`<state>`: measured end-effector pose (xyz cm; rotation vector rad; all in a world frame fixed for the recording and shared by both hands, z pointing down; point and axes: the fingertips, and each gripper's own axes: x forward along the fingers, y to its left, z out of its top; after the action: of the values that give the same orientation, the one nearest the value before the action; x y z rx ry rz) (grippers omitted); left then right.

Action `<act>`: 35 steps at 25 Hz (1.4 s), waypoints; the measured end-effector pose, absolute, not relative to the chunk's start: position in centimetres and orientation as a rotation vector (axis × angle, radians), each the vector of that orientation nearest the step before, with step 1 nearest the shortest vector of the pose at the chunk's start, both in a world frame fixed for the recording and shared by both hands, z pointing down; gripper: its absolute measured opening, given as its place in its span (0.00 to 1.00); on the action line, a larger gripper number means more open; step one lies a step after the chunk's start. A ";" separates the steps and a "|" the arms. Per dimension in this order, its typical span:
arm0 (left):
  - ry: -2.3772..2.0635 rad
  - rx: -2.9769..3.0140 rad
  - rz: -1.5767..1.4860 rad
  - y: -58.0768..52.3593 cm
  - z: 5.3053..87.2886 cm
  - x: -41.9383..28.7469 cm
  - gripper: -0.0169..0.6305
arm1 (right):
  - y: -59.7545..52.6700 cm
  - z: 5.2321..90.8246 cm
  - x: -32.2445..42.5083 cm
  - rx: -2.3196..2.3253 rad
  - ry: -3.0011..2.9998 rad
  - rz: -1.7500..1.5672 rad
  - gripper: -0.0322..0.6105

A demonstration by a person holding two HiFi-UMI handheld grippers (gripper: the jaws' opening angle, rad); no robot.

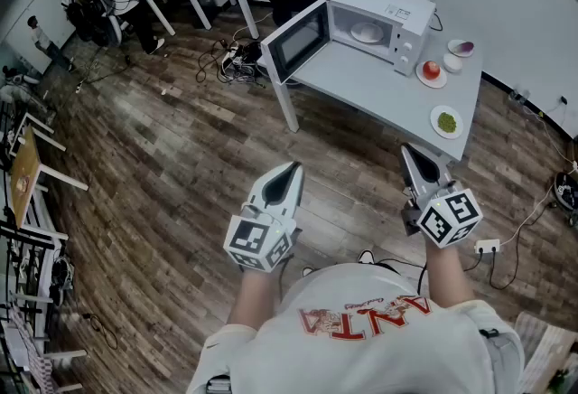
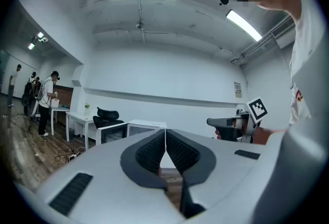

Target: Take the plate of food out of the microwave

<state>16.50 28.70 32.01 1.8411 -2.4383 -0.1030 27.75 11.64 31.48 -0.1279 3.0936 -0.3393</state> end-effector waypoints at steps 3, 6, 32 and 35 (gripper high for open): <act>-2.434 1.839 -0.109 28.7 32.2 16.7 0.05 | 11.8 31.7 27.8 -0.122 3.097 -0.343 0.05; -2.429 1.838 -0.110 28.9 32.4 17.1 0.05 | 12.0 31.9 28.1 -0.119 3.105 -0.345 0.05; -2.381 1.841 -0.158 37.2 34.6 14.9 0.05 | 20.8 33.3 25.2 -0.047 3.091 -0.495 0.05; -2.372 1.822 -0.163 38.5 36.2 13.9 0.05 | 21.6 34.8 24.5 -0.079 3.098 -0.553 0.05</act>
<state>13.91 38.52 36.19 1.8218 -2.3720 -0.1634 24.54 21.64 34.82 -0.0789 3.0984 -0.5532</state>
